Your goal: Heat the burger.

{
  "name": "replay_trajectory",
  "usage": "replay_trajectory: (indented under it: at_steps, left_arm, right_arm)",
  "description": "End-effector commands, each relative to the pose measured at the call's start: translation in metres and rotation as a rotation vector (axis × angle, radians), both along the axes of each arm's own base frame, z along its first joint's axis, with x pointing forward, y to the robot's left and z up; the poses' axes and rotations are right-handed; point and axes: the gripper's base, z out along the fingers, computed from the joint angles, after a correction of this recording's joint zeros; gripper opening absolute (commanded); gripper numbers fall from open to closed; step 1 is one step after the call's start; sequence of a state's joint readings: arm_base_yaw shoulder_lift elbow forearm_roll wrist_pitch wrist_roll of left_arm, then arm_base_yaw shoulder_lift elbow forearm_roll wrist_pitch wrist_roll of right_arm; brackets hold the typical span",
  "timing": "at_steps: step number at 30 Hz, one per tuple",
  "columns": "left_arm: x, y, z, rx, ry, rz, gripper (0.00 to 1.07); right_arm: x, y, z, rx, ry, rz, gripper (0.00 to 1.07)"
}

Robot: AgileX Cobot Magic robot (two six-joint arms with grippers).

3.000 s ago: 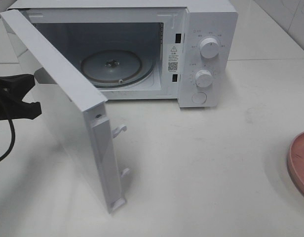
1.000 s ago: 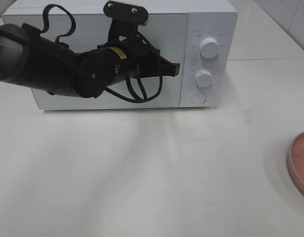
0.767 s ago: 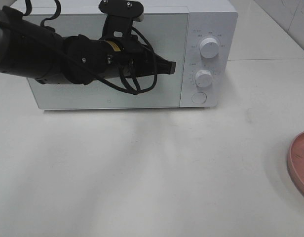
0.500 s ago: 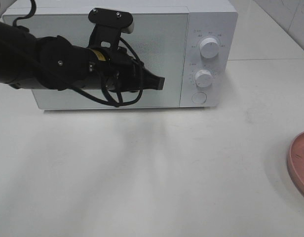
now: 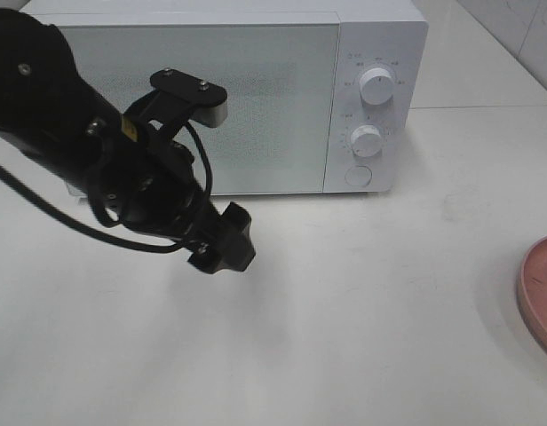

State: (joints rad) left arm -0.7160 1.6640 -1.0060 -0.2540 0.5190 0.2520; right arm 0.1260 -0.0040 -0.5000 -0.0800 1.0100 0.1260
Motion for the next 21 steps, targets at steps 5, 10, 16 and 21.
replay_trajectory:
  at_steps: [5,10,16,21]
  left_arm:
    - [-0.025,0.026,0.022,0.148,0.133,0.000,0.98]
    - [-0.031,0.037,0.032,0.209,0.137,0.037,0.98]
    - [-0.022,0.079,0.051,0.235,0.158,0.203,0.98]
    - [-0.012,0.121,0.062,0.234,0.177,0.334,0.98]
  right_arm:
    - [-0.004,0.000,0.000,-0.013,-0.037,0.000,0.76]
    - [-0.004,0.000,0.000,-0.013,-0.037,0.000,0.76]
    - [-0.004,0.000,0.000,-0.013,-0.037,0.000,0.76]
    - [-0.004,0.000,0.000,-0.013,-0.037,0.000,0.76]
